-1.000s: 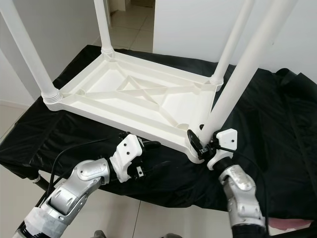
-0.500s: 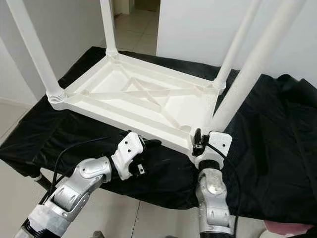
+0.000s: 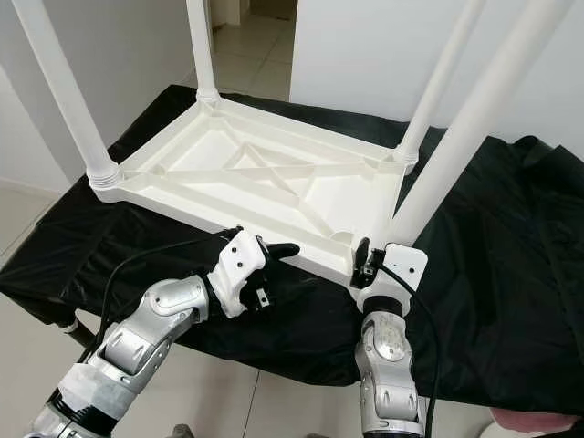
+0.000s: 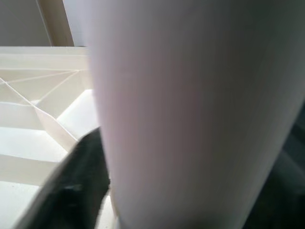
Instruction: Building children table
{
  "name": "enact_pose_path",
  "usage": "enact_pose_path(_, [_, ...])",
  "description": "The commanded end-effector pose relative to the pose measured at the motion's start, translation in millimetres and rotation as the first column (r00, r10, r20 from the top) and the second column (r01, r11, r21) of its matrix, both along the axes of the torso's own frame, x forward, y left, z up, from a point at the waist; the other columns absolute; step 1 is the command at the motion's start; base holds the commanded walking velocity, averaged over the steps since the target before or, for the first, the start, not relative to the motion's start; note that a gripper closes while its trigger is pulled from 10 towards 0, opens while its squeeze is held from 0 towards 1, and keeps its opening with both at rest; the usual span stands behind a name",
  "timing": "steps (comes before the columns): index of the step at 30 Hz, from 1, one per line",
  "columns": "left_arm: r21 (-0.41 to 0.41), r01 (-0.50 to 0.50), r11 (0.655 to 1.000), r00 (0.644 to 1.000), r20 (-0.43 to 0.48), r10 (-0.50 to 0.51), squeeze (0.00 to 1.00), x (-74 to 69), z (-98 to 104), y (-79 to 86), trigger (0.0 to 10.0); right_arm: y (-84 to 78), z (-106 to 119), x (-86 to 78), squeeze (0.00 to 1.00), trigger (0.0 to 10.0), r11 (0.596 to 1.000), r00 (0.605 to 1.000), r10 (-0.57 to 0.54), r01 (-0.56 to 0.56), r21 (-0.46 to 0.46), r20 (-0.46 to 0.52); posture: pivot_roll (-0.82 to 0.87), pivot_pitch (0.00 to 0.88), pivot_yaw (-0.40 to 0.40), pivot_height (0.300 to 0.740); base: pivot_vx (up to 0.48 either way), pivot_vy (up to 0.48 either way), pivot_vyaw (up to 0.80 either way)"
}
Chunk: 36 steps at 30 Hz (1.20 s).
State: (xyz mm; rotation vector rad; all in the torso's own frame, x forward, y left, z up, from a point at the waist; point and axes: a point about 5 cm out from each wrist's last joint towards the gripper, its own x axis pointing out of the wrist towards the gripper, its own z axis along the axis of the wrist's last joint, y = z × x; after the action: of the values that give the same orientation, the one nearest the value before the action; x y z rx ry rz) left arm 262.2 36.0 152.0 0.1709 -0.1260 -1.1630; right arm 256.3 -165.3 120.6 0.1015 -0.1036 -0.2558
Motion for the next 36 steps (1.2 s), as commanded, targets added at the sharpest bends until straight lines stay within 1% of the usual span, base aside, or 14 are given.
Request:
enact_pose_path(1, [0.005,0.032,0.999,0.999,-0.003,-0.032,0.00,0.5,-1,-0.6,10.0,7.4,1,-2.9,1.00,10.0,0.999,1.000,0.017,-0.018,0.050,0.025,-0.06,0.000,-0.028,0.740,0.000,0.000,0.00])
enact_pose_path(8, [0.002,0.034,0.999,0.999,-0.006,-0.034,0.00,-0.2,-1,-1.2,10.0,5.6,6,-4.2,1.00,10.0,0.997,0.996,0.064,-0.066,0.032,0.068,-0.06,0.000,-0.024,0.740,0.000,0.000,0.00])
enact_pose_path(15, [0.000,0.036,0.999,0.999,-0.012,-0.036,0.00,-2.5,-2,-1.7,10.0,0.2,8,-10.6,1.00,10.0,0.982,0.976,0.191,-0.191,-0.010,0.107,-0.05,0.000,-0.031,0.740,0.000,0.000,0.00])
enact_pose_path(18, [0.004,0.034,0.999,0.999,-0.012,-0.034,0.00,-2.4,-3,0.1,10.0,-5.8,5,-8.8,1.00,10.0,0.953,0.947,0.303,-0.299,-0.057,0.105,-0.05,0.000,-0.030,0.740,0.000,0.000,0.00])
enact_pose_path(22, [0.005,0.031,1.000,0.999,-0.011,-0.031,0.00,-2.1,-2,0.9,10.0,-10.1,5,-7.3,1.00,10.0,0.937,0.933,0.346,-0.338,-0.088,0.104,-0.05,0.000,-0.030,0.740,0.000,0.000,0.00])
enact_pose_path(23, [0.006,0.030,1.000,1.000,-0.010,-0.030,0.00,-1.8,-2,1.6,10.0,-14.3,4,-5.6,0.46,10.0,0.920,0.917,0.388,-0.379,-0.098,0.099,-0.04,0.000,-0.031,0.740,0.000,0.000,0.00])
enact_pose_path(24, [0.006,0.030,1.000,1.000,-0.010,-0.030,0.00,-1.8,-2,1.6,10.0,-14.3,4,-5.6,0.46,10.0,0.920,0.917,0.388,-0.379,-0.098,0.099,-0.04,0.000,-0.031,0.740,0.000,0.000,0.00])
enact_pose_path(25, [0.010,0.027,1.000,1.000,-0.007,-0.027,0.00,-1.1,-2,2.6,10.0,-19.0,3,-2.9,0.00,10.0,0.897,0.896,0.436,-0.427,-0.113,0.082,-0.04,0.000,-0.033,0.740,0.000,0.000,0.00])
enact_pose_path(26, [0.010,0.027,1.000,1.000,-0.007,-0.027,0.00,-1.1,-2,2.6,10.0,-19.0,3,-2.9,0.00,10.0,0.897,0.896,0.436,-0.427,-0.113,0.082,-0.04,0.000,-0.033,0.740,0.000,0.000,0.00])
enact_pose_path(29, [0.013,0.024,1.000,1.000,-0.001,-0.024,0.00,-0.1,-1,3.1,10.0,-31.5,0,5.3,0.00,10.0,0.818,0.832,0.555,-0.545,-0.185,0.000,-0.04,0.000,-0.036,0.740,0.000,0.000,0.00])
enact_pose_path(33, [0.011,0.025,1.000,1.000,-0.001,-0.025,0.00,-1.0,-1,2.0,10.0,-36.5,0,9.4,0.00,10.0,0.783,0.808,0.588,-0.580,-0.222,-0.038,-0.04,0.000,-0.035,0.740,0.000,0.000,0.00])
enact_pose_path(34, [0.012,0.029,0.999,1.000,-0.001,-0.029,0.00,-1.9,-1,0.8,10.0,-39.9,0,13.2,0.00,7.6,0.762,0.794,0.604,-0.599,-0.246,-0.061,-0.04,0.000,-0.035,0.740,0.000,0.000,0.00])
enact_pose_path(35, [0.013,0.032,0.999,0.999,-0.002,-0.032,0.00,-2.4,-2,0.0,10.0,-42.0,0,15.9,0.00,2.1,0.750,0.787,0.613,-0.609,-0.260,-0.075,-0.04,0.000,-0.035,0.740,0.000,0.000,0.00])
enact_pose_path(36, [0.013,0.032,0.999,0.999,-0.002,-0.032,0.00,-2.4,-2,0.0,10.0,-42.0,0,15.9,0.00,2.1,0.750,0.787,0.613,-0.609,-0.260,-0.075,-0.04,0.000,-0.035,0.740,0.000,0.000,0.00])
